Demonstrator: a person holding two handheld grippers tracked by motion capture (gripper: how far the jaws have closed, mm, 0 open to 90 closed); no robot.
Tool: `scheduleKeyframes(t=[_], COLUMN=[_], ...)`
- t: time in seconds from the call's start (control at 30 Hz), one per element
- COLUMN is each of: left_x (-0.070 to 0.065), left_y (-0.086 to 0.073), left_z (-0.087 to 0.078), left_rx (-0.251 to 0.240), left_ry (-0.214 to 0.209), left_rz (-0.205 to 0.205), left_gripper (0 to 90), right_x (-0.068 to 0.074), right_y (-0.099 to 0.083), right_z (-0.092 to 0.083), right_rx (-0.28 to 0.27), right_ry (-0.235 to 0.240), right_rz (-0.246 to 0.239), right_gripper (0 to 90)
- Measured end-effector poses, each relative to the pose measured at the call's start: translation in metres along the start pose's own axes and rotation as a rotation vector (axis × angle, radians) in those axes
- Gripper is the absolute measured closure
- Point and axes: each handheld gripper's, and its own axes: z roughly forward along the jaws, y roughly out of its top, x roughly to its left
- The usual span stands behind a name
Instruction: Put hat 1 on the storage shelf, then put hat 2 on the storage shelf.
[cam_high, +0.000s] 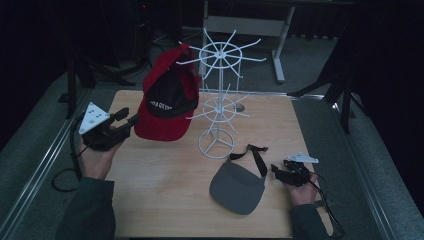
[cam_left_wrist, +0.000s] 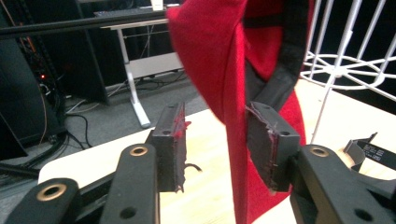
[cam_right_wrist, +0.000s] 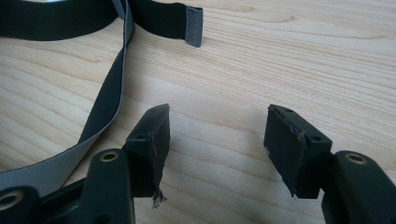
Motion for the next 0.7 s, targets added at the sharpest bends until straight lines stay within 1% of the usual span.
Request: scheduleKeyframes(t=[0.2,0.23,0.37,0.5,0.6,0.63,0.7], left_x=[0.008,0.010,0.013,0.014,0.016,0.016,0.017], left_y=[-0.003,-0.005,-0.009,-0.015,-0.018,-0.019,-0.021], left_z=[-0.006,-0.008,-0.009,-0.006,-0.003,-0.003,-0.001], left_rx=[0.005,0.011,0.020,0.050,0.059,0.059,0.074], left_ry=[0.025,0.036,0.045,0.051,0.054,0.053,0.055], left_rz=[-0.018,-0.019,-0.029,-0.041,-0.057,-0.061,-0.064], left_gripper=[59.1,59.7,60.5,62.5,63.5,63.5,64.6], right_x=[0.000,0.000,0.000,0.000,0.000,0.000,0.000], right_y=[0.000,0.000,0.000,0.000,0.000,0.000,0.000], right_z=[0.000,0.000,0.000,0.000,0.000,0.000,0.000], right_rx=[0.001,0.001,0.000,0.001,0.000,-0.001,-0.005], right_ry=[0.001,0.001,0.001,0.001,0.000,-0.001,-0.003], right_rz=[0.000,0.000,0.001,0.004,0.002,0.001,0.000], right_gripper=[40.8,40.7,40.7,40.7,40.8,41.4,46.1])
